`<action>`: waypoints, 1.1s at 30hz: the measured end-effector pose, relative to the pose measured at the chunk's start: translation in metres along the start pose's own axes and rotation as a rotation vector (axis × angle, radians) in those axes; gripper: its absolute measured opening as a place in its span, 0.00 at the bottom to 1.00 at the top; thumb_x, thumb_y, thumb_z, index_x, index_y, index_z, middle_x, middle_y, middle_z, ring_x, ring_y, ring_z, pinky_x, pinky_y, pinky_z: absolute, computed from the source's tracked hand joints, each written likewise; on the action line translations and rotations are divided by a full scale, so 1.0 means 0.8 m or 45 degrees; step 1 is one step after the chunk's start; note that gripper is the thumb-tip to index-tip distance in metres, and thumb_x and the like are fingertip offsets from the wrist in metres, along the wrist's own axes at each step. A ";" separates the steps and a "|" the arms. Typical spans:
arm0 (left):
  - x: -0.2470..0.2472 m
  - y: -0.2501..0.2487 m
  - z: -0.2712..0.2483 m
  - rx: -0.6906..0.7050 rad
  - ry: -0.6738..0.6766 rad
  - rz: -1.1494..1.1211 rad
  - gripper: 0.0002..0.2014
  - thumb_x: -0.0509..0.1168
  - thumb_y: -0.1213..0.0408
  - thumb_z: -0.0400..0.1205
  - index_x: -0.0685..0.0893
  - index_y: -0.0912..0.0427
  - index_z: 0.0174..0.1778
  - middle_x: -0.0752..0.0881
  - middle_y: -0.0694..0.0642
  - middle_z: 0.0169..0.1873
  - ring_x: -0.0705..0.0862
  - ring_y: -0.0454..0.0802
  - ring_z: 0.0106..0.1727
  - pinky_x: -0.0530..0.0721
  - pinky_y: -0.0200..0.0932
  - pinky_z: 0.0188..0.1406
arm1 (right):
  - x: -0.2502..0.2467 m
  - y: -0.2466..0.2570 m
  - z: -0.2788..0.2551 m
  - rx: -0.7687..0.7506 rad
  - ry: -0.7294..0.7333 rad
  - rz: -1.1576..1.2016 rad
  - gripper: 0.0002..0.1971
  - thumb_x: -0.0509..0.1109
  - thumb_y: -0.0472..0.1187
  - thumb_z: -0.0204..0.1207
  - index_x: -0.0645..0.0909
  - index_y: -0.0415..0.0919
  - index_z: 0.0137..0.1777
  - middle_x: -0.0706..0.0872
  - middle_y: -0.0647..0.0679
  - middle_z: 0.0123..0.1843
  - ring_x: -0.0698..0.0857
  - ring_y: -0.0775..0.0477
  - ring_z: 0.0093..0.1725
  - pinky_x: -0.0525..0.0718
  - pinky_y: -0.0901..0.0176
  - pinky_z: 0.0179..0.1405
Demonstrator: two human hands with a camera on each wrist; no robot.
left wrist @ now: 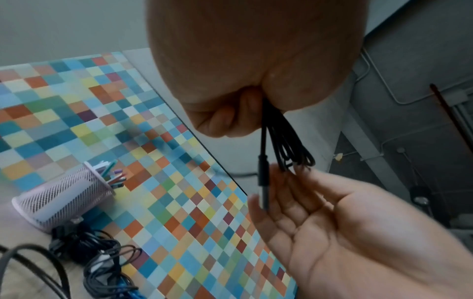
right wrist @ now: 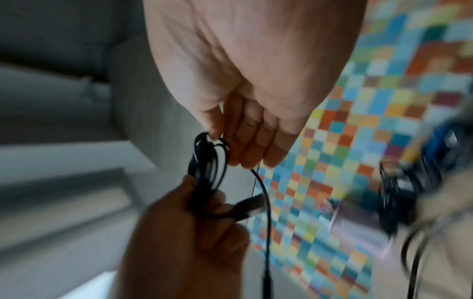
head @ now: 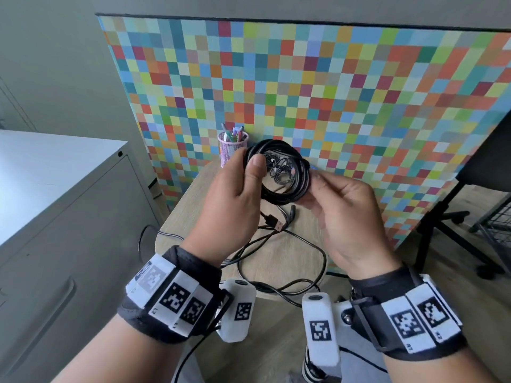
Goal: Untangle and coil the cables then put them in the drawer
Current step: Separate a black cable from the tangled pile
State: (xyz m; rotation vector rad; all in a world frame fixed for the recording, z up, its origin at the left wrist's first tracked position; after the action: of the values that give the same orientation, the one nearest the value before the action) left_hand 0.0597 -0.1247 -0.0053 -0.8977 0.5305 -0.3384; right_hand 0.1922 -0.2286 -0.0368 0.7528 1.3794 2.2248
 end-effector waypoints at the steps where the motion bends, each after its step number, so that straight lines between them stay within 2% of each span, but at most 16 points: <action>1: -0.001 0.000 0.001 0.009 -0.020 0.044 0.14 0.53 0.55 0.94 0.73 0.48 0.42 0.77 0.32 0.28 0.74 0.36 0.31 0.71 0.37 0.36 | 0.007 -0.001 -0.004 0.100 0.033 0.160 0.13 0.68 0.41 0.86 0.92 0.35 0.55 0.94 0.38 0.56 0.92 0.41 0.56 0.89 0.48 0.58; 3: -0.004 -0.003 0.002 0.040 -0.063 0.149 0.13 0.53 0.57 0.94 0.71 0.42 0.43 0.78 0.27 0.28 0.76 0.32 0.32 0.68 0.29 0.33 | 0.017 -0.002 -0.012 0.210 0.113 0.311 0.15 0.69 0.48 0.83 0.91 0.38 0.57 0.93 0.37 0.59 0.90 0.41 0.59 0.86 0.47 0.60; 6: -0.009 -0.005 0.002 0.103 -0.106 0.250 0.10 0.54 0.59 0.94 0.71 0.43 0.47 0.78 0.25 0.31 0.77 0.31 0.34 0.69 0.27 0.33 | 0.027 -0.001 -0.016 0.220 0.165 0.247 0.10 0.76 0.42 0.75 0.94 0.43 0.53 0.94 0.45 0.56 0.89 0.47 0.57 0.86 0.51 0.59; 8: -0.007 -0.004 0.001 0.126 -0.099 0.262 0.08 0.54 0.57 0.94 0.73 0.49 0.49 0.79 0.30 0.31 0.77 0.34 0.33 0.70 0.31 0.32 | 0.029 -0.003 -0.016 0.240 0.119 0.238 0.11 0.77 0.38 0.71 0.93 0.40 0.52 0.94 0.44 0.53 0.90 0.47 0.54 0.88 0.54 0.55; 10: -0.006 -0.005 -0.002 0.142 -0.094 0.265 0.13 0.53 0.53 0.92 0.75 0.57 0.49 0.78 0.42 0.29 0.76 0.42 0.33 0.71 0.41 0.30 | 0.029 -0.004 -0.014 0.248 0.079 0.231 0.08 0.75 0.33 0.73 0.91 0.36 0.52 0.94 0.42 0.50 0.91 0.44 0.52 0.91 0.55 0.51; 12: -0.003 -0.006 -0.005 0.150 -0.074 0.275 0.17 0.52 0.51 0.91 0.76 0.61 0.49 0.77 0.46 0.29 0.76 0.48 0.34 0.73 0.51 0.34 | 0.028 -0.004 -0.012 0.256 0.065 0.216 0.08 0.72 0.25 0.78 0.89 0.34 0.52 0.92 0.41 0.47 0.92 0.44 0.49 0.90 0.56 0.47; 15: 0.007 -0.005 -0.010 0.169 -0.029 0.349 0.20 0.51 0.47 0.91 0.76 0.61 0.49 0.78 0.47 0.32 0.75 0.50 0.36 0.75 0.55 0.37 | 0.030 -0.003 -0.009 0.229 0.055 0.171 0.17 0.66 0.15 0.76 0.88 0.34 0.52 0.90 0.40 0.43 0.90 0.46 0.44 0.89 0.59 0.44; 18: 0.013 -0.003 -0.013 0.184 -0.026 0.374 0.23 0.48 0.43 0.89 0.77 0.61 0.49 0.79 0.48 0.35 0.76 0.50 0.38 0.77 0.61 0.40 | 0.030 -0.005 -0.005 0.177 0.037 0.102 0.20 0.66 0.18 0.69 0.91 0.43 0.45 0.88 0.43 0.38 0.87 0.46 0.42 0.87 0.57 0.44; 20: 0.016 0.000 -0.014 0.165 -0.007 0.374 0.23 0.48 0.42 0.89 0.76 0.59 0.50 0.80 0.47 0.35 0.77 0.50 0.38 0.78 0.60 0.40 | 0.030 -0.006 -0.003 0.134 0.028 0.099 0.22 0.66 0.17 0.70 0.91 0.44 0.45 0.90 0.42 0.41 0.88 0.45 0.45 0.88 0.53 0.46; 22: 0.012 -0.001 -0.012 0.188 -0.029 0.357 0.20 0.50 0.45 0.90 0.75 0.59 0.48 0.78 0.43 0.33 0.75 0.46 0.36 0.76 0.56 0.38 | 0.030 -0.007 -0.004 0.110 0.014 0.147 0.22 0.65 0.14 0.74 0.90 0.40 0.50 0.92 0.39 0.48 0.90 0.43 0.48 0.89 0.51 0.47; 25: 0.006 0.001 -0.009 0.166 -0.032 0.307 0.18 0.53 0.50 0.91 0.74 0.62 0.46 0.77 0.48 0.31 0.74 0.50 0.35 0.74 0.53 0.35 | 0.030 -0.012 -0.004 0.110 -0.036 0.227 0.11 0.71 0.21 0.79 0.88 0.35 0.54 0.90 0.30 0.54 0.91 0.40 0.50 0.90 0.49 0.50; 27: 0.007 -0.001 -0.010 0.204 0.006 0.278 0.19 0.54 0.51 0.92 0.76 0.64 0.48 0.78 0.50 0.33 0.76 0.51 0.37 0.75 0.52 0.36 | 0.029 -0.019 -0.002 0.120 -0.080 0.290 0.07 0.75 0.27 0.79 0.88 0.35 0.54 0.89 0.30 0.52 0.90 0.37 0.50 0.91 0.45 0.52; 30: 0.014 -0.004 -0.015 0.210 0.072 0.221 0.23 0.51 0.44 0.90 0.78 0.62 0.51 0.80 0.49 0.39 0.81 0.48 0.40 0.79 0.56 0.40 | 0.032 -0.025 0.001 0.167 -0.093 0.400 0.13 0.76 0.35 0.74 0.84 0.30 0.56 0.89 0.34 0.49 0.88 0.39 0.47 0.89 0.46 0.48; 33: 0.017 -0.001 -0.016 0.207 0.065 0.190 0.23 0.51 0.44 0.90 0.77 0.62 0.52 0.81 0.43 0.40 0.81 0.47 0.40 0.79 0.57 0.40 | 0.036 -0.024 0.001 0.167 -0.010 0.413 0.11 0.75 0.37 0.74 0.85 0.33 0.54 0.91 0.40 0.47 0.90 0.44 0.46 0.89 0.52 0.47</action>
State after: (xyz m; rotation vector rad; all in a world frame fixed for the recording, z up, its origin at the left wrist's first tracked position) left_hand 0.0635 -0.1399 -0.0146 -0.6892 0.6044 -0.2651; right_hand 0.1720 -0.2028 -0.0469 1.0990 1.5007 2.3827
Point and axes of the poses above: each hand's wrist, its own z-axis towards the middle knuckle, its own x-axis out of the palm, y = z × x, the point moved 6 cm from there along z, towards the middle knuckle
